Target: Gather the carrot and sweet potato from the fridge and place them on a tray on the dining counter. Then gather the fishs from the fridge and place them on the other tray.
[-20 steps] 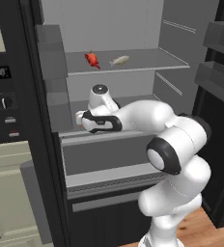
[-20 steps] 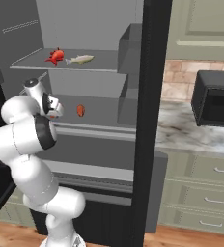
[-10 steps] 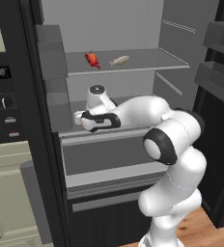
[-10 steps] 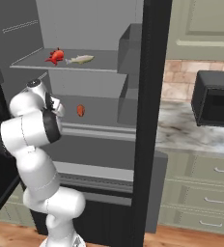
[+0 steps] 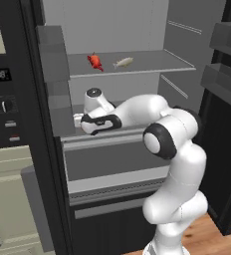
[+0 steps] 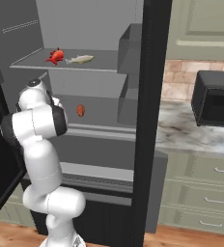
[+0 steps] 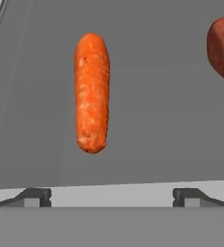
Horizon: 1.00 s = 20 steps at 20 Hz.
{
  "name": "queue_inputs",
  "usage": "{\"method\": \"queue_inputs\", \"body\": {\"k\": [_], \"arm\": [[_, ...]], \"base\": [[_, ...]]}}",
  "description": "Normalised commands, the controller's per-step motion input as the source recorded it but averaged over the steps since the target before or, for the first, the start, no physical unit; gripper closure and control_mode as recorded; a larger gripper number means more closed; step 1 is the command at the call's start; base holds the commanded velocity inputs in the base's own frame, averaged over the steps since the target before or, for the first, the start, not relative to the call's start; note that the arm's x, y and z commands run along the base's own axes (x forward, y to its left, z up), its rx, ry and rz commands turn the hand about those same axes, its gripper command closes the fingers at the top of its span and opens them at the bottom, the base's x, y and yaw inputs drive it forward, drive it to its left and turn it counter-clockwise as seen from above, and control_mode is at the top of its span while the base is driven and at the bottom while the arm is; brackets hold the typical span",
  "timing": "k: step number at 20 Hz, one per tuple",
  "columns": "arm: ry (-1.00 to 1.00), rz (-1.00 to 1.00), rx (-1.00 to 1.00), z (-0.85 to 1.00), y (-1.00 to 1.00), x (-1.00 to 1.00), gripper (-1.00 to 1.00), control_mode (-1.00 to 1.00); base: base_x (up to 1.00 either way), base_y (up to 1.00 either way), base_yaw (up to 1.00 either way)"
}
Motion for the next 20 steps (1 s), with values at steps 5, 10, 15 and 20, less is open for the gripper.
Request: {"method": "queue_inputs", "body": {"k": [5,10,15,20], "arm": [[0.0,-0.03,-0.03,-0.21,0.04,0.3,-1.0,-1.0],[0.0,-0.02,-0.02,-0.21,0.0,0.32,-1.0,-1.0],[0.0,-0.04,0.0,-0.06,0.11,0.4,-1.0,-1.0],[0.01,-0.04,0.0,-0.1,0.16,0.36,-1.0,-1.0]], "base": [[0.0,0.0,0.0],[0.0,0.0,0.0],[0.0,0.0,0.0],[0.0,0.0,0.0]]}}
